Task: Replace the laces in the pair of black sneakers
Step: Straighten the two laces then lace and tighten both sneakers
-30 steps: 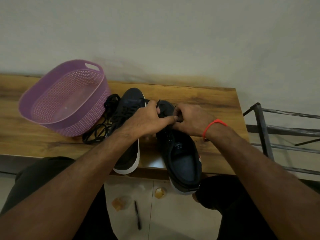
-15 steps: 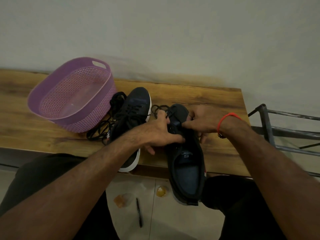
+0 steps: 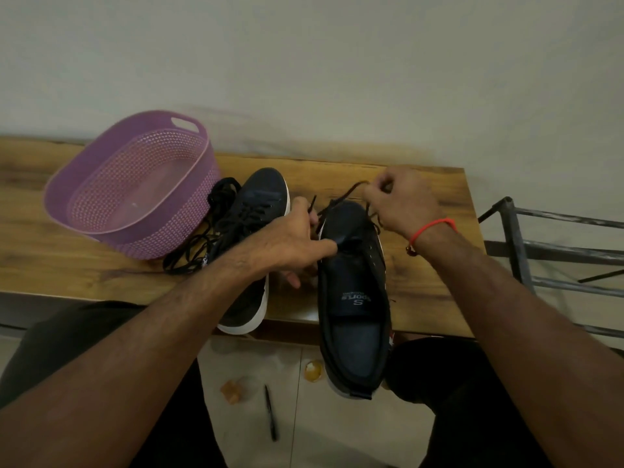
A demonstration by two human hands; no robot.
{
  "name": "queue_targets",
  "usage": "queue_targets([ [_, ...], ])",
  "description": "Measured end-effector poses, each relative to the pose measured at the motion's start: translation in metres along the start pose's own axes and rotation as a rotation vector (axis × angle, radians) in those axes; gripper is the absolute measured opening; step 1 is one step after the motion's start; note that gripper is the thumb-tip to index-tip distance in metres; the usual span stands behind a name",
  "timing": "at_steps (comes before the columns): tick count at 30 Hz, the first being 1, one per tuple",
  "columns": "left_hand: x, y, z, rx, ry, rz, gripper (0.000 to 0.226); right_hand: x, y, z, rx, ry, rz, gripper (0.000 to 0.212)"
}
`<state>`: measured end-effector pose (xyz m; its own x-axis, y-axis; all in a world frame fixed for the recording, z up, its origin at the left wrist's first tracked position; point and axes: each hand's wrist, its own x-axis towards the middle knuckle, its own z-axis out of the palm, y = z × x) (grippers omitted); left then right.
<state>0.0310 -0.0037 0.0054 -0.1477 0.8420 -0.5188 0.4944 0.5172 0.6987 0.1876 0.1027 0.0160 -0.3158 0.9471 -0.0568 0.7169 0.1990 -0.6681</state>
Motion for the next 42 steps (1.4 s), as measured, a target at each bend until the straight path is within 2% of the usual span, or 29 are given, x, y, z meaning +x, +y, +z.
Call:
queue_targets([
  [3,-0.001,-0.001,0.0,0.001,0.073,0.038,0.039,0.007,0.002,-0.011,0.112,0.184,-0.006,0.015],
  [6,-0.002,-0.001,-0.004,0.006,0.247,0.16,0.021,0.007,0.005,-0.016,-0.015,0.126,-0.044,0.023],
  [8,-0.001,-0.001,-0.008,-0.043,0.352,0.225,0.021,0.006,0.008,-0.018,-0.071,0.105,-0.087,0.021],
  [10,0.002,-0.001,-0.011,-0.085,0.433,0.267,0.022,0.01,0.01,-0.02,-0.002,0.163,-0.108,0.017],
  [12,0.004,-0.002,-0.012,-0.065,0.483,0.324,0.024,0.015,0.009,-0.024,0.181,0.228,-0.123,0.023],
  [14,0.004,-0.002,-0.01,-0.067,0.492,0.376,0.026,0.021,0.008,-0.028,0.449,0.235,-0.115,0.039],
  [16,0.003,0.0,-0.008,-0.119,0.491,0.402,0.025,0.02,0.006,-0.031,0.563,0.145,-0.069,0.047],
  [21,0.0,0.008,0.001,-0.284,0.473,0.387,0.014,0.006,0.005,-0.022,0.303,-0.331,-0.142,0.027],
  [23,-0.001,0.01,0.004,-0.322,0.458,0.368,0.015,0.003,0.005,-0.015,0.239,-0.439,-0.217,0.03],
  [25,-0.001,0.01,0.006,-0.344,0.429,0.347,0.016,0.002,0.003,-0.011,0.252,-0.44,-0.259,0.022],
  [28,-0.001,0.009,0.006,-0.44,0.378,0.311,0.015,0.005,0.006,-0.011,0.264,-0.35,-0.24,0.006],
  [32,0.001,0.009,0.005,-0.555,0.376,0.283,0.013,0.008,0.01,-0.018,0.301,-0.322,-0.197,0.01],
  [36,0.001,0.01,0.005,-0.592,0.391,0.288,0.015,0.002,0.004,-0.013,0.342,-0.438,-0.256,0.02],
  [42,0.003,0.011,0.006,-0.448,0.342,0.254,0.017,0.003,0.008,-0.013,0.322,-0.385,-0.223,0.01],
])
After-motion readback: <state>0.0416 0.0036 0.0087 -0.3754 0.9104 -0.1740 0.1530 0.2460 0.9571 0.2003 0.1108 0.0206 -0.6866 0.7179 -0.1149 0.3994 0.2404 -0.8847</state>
